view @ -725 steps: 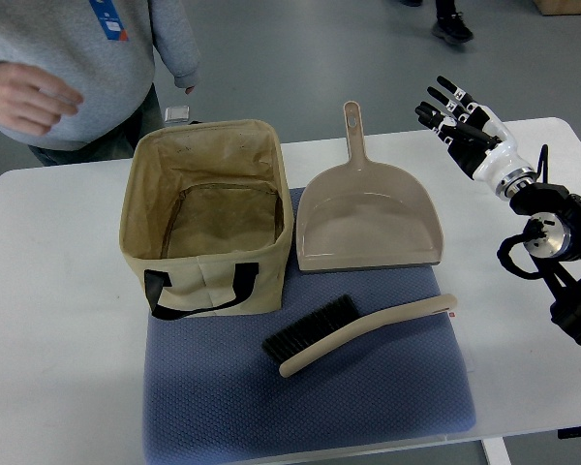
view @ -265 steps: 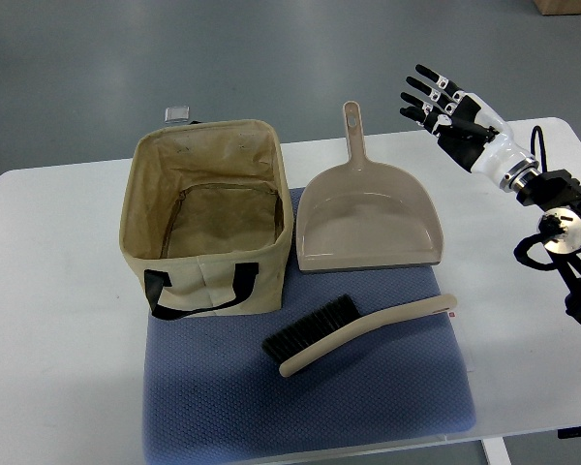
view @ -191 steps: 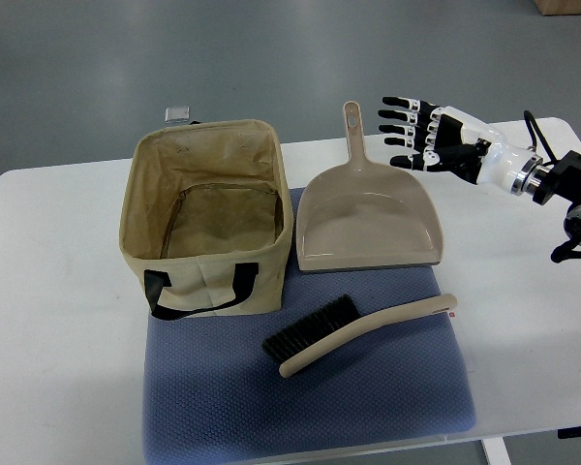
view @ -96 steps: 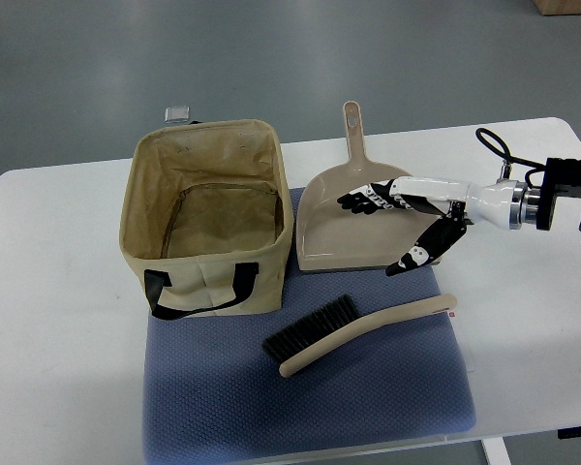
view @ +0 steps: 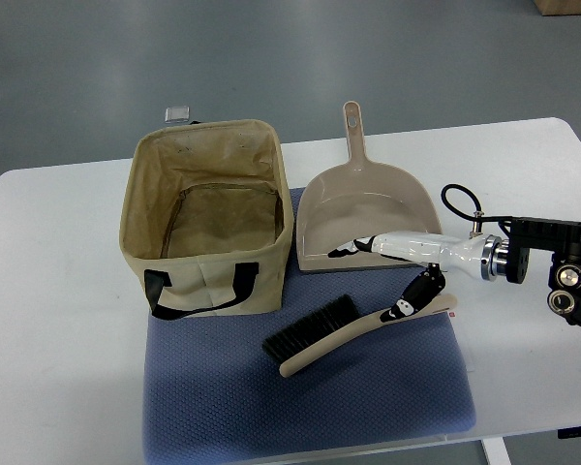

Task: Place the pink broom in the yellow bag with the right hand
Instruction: 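Move the right hand down toward the beige brush handle, then close the right hand fingers around the brush handle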

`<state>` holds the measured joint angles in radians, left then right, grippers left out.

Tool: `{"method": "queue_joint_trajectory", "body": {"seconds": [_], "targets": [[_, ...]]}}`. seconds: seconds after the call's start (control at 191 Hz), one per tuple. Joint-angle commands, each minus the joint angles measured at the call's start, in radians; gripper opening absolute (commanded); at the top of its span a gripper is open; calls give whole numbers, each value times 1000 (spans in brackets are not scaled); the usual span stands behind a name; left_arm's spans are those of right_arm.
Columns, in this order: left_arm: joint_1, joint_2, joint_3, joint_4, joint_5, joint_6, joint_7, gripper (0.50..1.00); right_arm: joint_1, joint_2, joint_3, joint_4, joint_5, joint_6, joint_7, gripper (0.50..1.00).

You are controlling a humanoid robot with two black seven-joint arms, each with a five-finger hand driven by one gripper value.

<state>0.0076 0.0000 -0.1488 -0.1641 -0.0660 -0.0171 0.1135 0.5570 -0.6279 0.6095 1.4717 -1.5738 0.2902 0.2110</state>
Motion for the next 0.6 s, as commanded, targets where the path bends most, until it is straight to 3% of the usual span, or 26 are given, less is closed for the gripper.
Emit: {"method": "queue_joint_trajectory", "body": {"seconds": [0.0,0.393,0.597], "targets": [[0,0,0,0,0,0,0,1000,-9,-7,-5,-1,-31,-13,-1,907],[0,0,0,0,0,0,0,1000,-55,-19,-17,18,-143,-9,-1,834],[0,0,0,0,0,0,0,1000,-68,-29,-16,16,-187,-13,-5,752]]}}
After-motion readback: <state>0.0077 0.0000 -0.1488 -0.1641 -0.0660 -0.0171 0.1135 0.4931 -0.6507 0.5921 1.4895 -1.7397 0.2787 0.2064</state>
